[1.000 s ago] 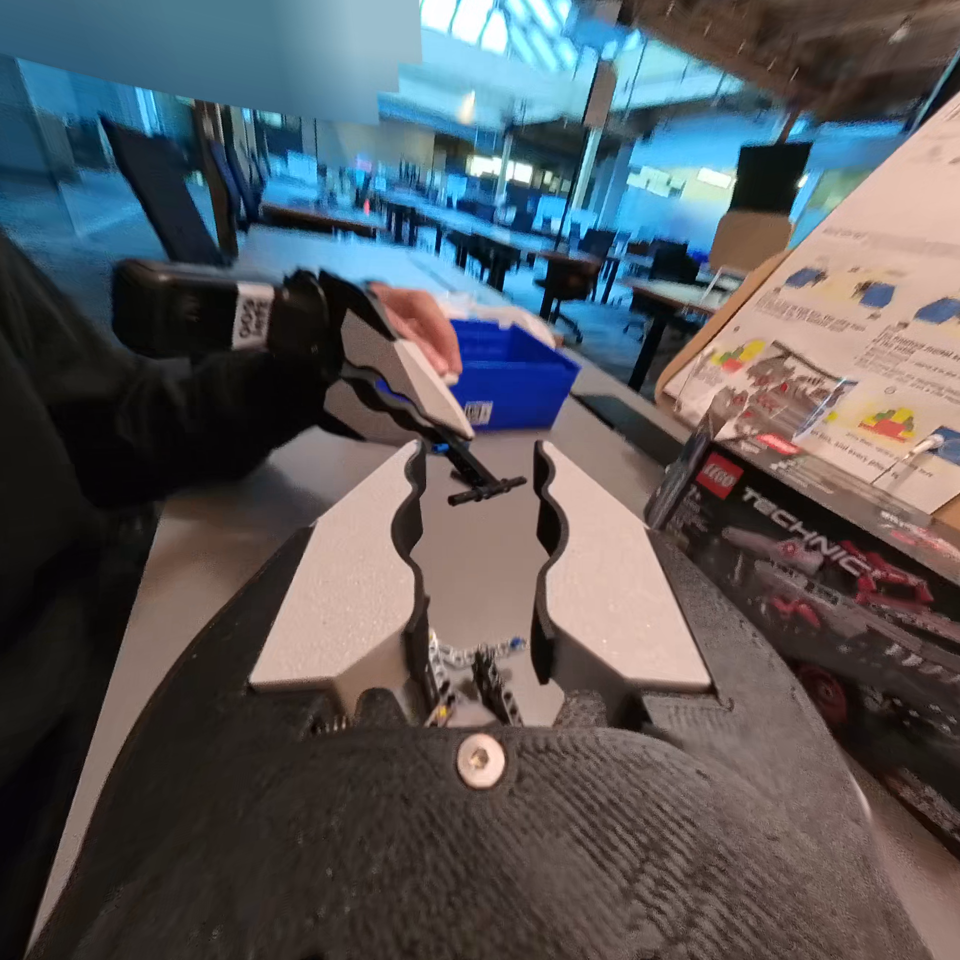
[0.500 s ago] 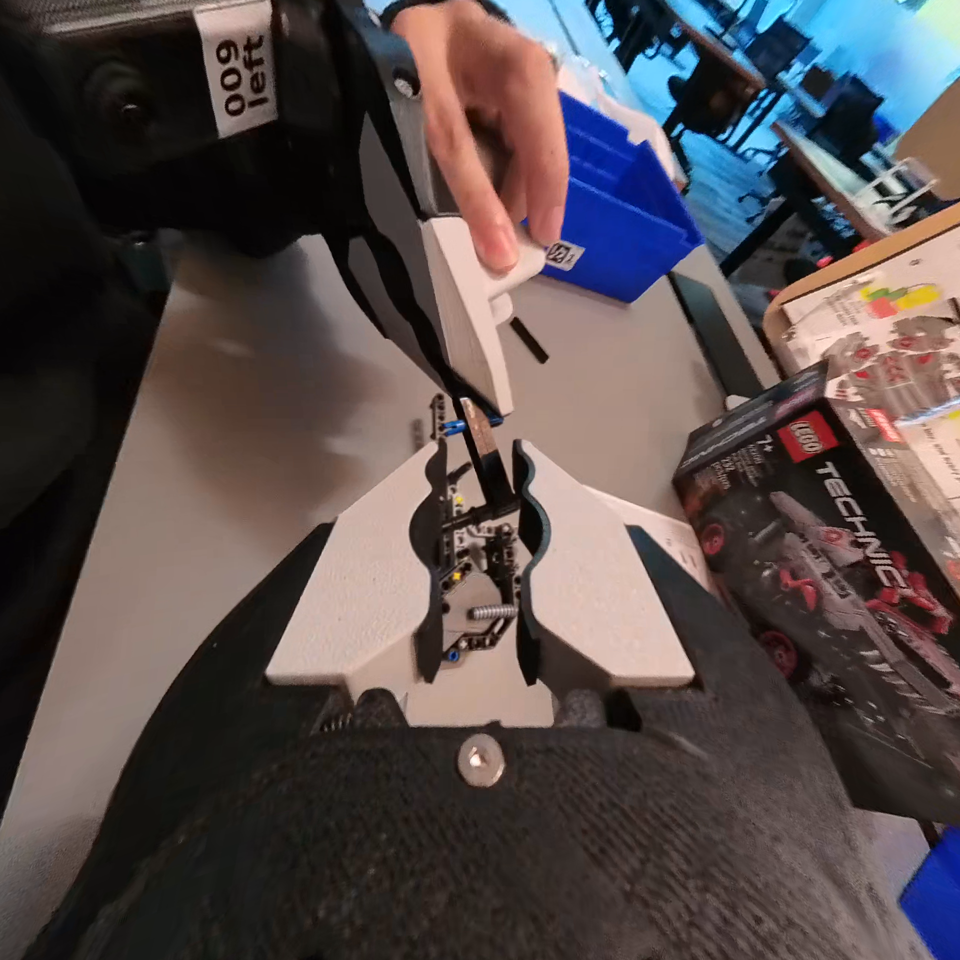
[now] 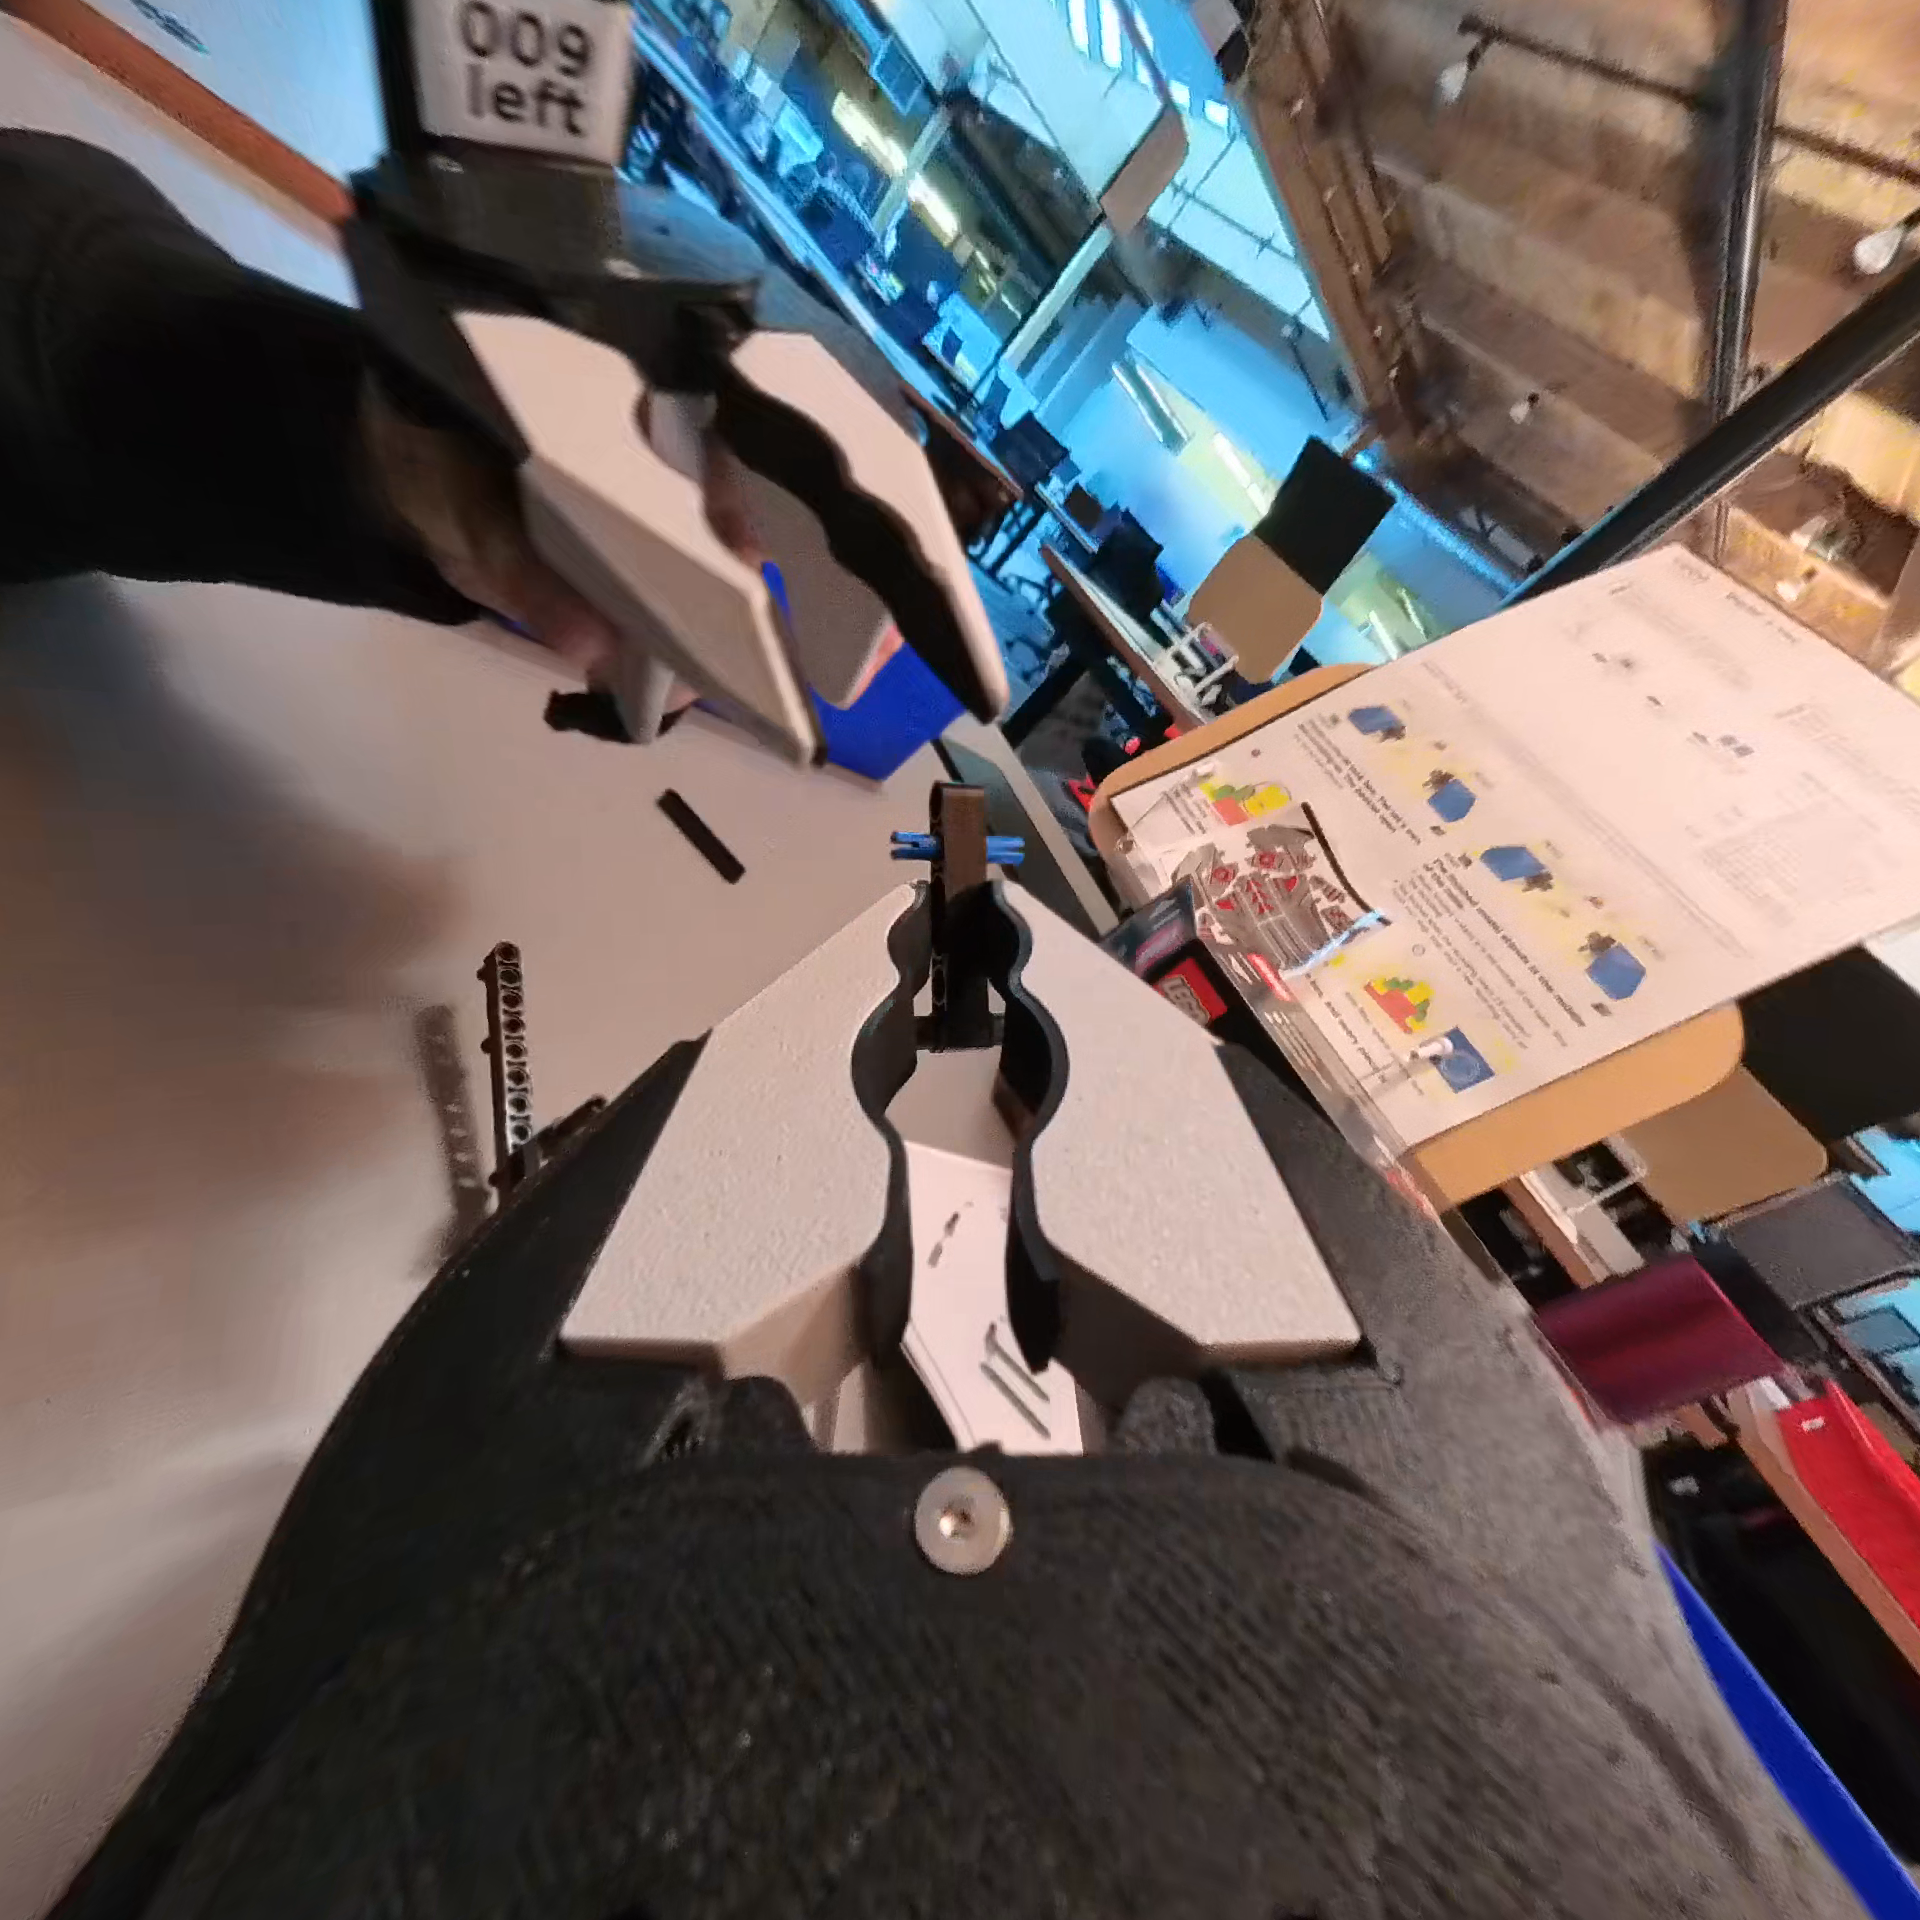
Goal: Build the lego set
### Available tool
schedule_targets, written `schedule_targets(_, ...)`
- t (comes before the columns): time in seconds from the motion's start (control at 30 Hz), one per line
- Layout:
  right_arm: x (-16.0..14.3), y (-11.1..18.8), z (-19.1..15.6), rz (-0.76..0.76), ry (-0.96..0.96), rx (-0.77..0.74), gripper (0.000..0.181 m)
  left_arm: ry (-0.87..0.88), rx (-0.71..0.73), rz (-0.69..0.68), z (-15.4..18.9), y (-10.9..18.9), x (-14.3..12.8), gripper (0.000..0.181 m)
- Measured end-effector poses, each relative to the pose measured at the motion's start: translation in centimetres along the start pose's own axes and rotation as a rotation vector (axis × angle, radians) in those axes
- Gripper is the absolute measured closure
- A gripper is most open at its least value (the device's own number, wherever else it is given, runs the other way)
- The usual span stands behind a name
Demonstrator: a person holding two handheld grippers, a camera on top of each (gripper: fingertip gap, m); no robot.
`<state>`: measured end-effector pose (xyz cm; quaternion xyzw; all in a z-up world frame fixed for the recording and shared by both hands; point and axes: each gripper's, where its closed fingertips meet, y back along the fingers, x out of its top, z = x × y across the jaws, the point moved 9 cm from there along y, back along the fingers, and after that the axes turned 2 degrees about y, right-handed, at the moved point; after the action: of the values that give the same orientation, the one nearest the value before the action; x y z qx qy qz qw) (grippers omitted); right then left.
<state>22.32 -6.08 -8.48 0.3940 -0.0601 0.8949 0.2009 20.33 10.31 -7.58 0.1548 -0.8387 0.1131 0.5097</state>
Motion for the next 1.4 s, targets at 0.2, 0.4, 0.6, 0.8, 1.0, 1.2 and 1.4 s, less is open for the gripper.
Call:
schedule_targets(0.2,-0.3,-0.7,-1.2,-0.052,0.052,0.107,0.174,0.047,-0.126,-0.095,0.0,0.6,-0.9,0.149)
schedule_targets(0.4,0.2,-0.3,-1.3,-0.09,0.14,0.105,0.174,-0.075,-0.116,-0.195,0.6,0.2,-1.3,0.153)
schedule_targets(0.6,0.5,-0.6,-1.5,-0.176,0.233,0.088,0.174,-0.106,-0.088,-0.251,0.9,-0.4,-1.6,0.152)
schedule_targets(0.8,0.6,-0.7,-1.9,-0.21,0.262,0.118,0.174,-0.146,-0.063,-0.288,0.9,-0.6,-1.8,0.166)
schedule_targets(1.0,0.5,-0.9,-2.0,-0.245,0.32,0.104,0.174,-0.133,-0.068,-0.323,0.8,-0.8,-2.0,0.167)
schedule_targets(1.2,0.3,-1.1,-2.3,-0.287,0.362,0.11,0.175,-0.09,-0.093,-0.368,0.6,-1.0,-2.3,0.169)
schedule_targets(1.4,0.2,-1.1,-2.5,-0.3,0.343,0.151,0.174,-0.095,-0.1,-0.401,0.7,-1.0,-2.4,0.176)
